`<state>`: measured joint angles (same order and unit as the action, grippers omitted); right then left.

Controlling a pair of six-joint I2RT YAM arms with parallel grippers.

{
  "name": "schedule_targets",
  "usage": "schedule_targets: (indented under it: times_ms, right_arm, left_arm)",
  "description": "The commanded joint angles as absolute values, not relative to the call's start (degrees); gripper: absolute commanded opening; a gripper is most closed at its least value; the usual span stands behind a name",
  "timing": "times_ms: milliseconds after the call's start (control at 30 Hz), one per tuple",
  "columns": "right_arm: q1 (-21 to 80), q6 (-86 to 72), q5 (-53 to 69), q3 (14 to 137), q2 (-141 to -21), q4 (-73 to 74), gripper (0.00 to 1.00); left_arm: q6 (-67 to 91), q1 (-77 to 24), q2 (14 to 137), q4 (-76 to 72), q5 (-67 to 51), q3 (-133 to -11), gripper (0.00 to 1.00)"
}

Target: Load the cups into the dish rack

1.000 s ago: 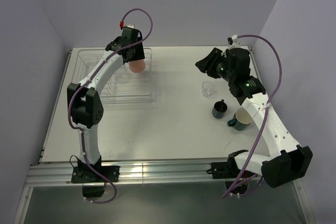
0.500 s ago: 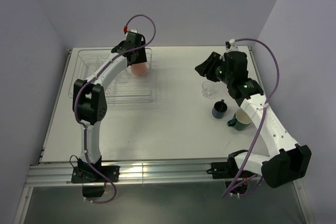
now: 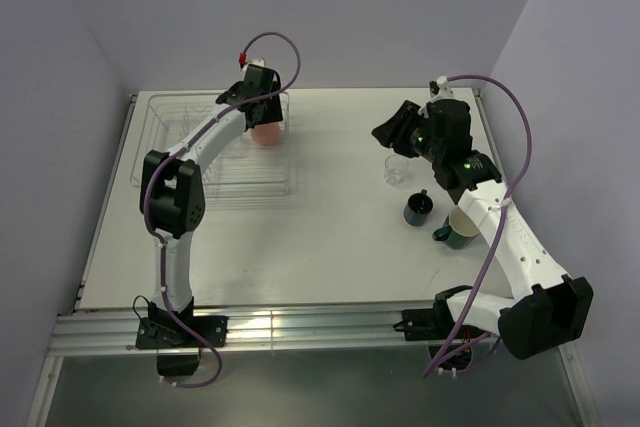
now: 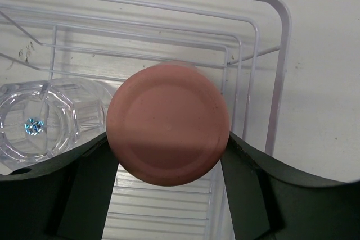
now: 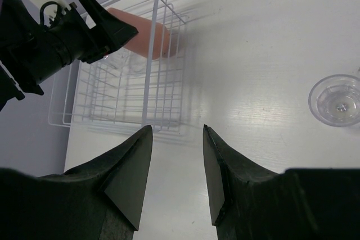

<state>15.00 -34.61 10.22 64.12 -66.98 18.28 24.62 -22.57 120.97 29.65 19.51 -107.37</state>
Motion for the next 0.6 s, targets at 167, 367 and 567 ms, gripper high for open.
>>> schedule_targets:
  times_ms: [167, 367, 567]
  right_arm:
    - [15.3, -33.1, 9.0, 64.0, -64.3, 17.0, 0.49]
    - [15.3, -33.0, 8.5, 64.3, -64.2, 17.8, 0.49]
    - [15.3, -32.3, 7.2, 65.4, -64.0, 19.3, 0.49]
  left_arm:
    - [23.6, -23.4, 121.3, 27.2, 21.4, -106.5, 0.8]
    - [23.1, -23.8, 119.6, 26.3, 21.7, -105.4, 0.86]
    - [22.8, -24.1, 117.2, 27.0, 22.8, -106.2, 0.88]
